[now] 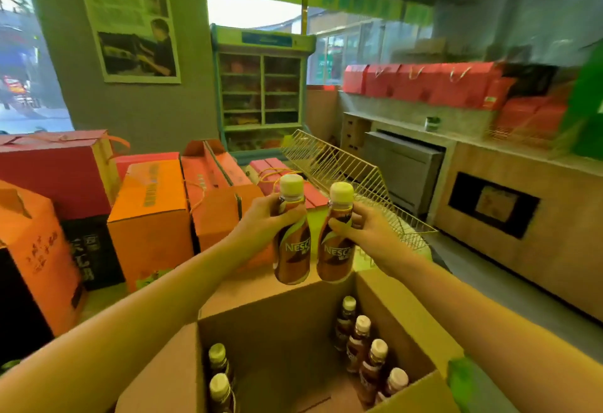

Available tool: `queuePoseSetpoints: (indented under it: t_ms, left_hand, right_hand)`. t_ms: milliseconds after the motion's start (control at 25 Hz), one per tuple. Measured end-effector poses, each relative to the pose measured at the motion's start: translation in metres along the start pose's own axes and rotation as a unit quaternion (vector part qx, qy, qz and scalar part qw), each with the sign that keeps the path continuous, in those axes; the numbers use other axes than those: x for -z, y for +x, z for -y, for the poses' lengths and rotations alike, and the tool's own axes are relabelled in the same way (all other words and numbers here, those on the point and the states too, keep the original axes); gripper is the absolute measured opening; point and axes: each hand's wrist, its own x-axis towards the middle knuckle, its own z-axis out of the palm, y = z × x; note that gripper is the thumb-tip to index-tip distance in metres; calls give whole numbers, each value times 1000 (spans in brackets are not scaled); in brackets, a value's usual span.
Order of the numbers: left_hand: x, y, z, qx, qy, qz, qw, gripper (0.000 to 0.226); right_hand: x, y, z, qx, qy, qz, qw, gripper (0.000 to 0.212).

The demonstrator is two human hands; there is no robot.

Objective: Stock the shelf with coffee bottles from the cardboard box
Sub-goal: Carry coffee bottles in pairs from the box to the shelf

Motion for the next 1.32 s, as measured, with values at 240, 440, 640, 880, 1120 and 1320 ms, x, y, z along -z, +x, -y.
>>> queuePoseSetpoints:
  t_ms: [240,440,640,880,1120,1320]
  left_hand:
    - [-48,-29,-57,-66,-36,143,987,5]
    - [-133,-78,-121,-116,-76,282,949,7]
    - [-238,-168,-201,-189,-110,422,880,20]
    - [-360,-341,-287,-233,-180,579,761,16]
    - [-445,-550,-361,-231,-234,686,649,19]
    - [-481,-707,-419,-265,-236,752,556,17]
  right_hand:
    - [28,-101,61,-23,-66,-219,973,13]
    - [77,-234,115,-51,-157,-349,922,15]
    - [110,-400,176,-88,-217,-498,835,16]
    - [105,-634,251,-158,-285,-646,690,21]
    - [52,-856,333,-211,-313,-728,572,20]
    - [-5,-987,394,-245,-317,-785,473,29]
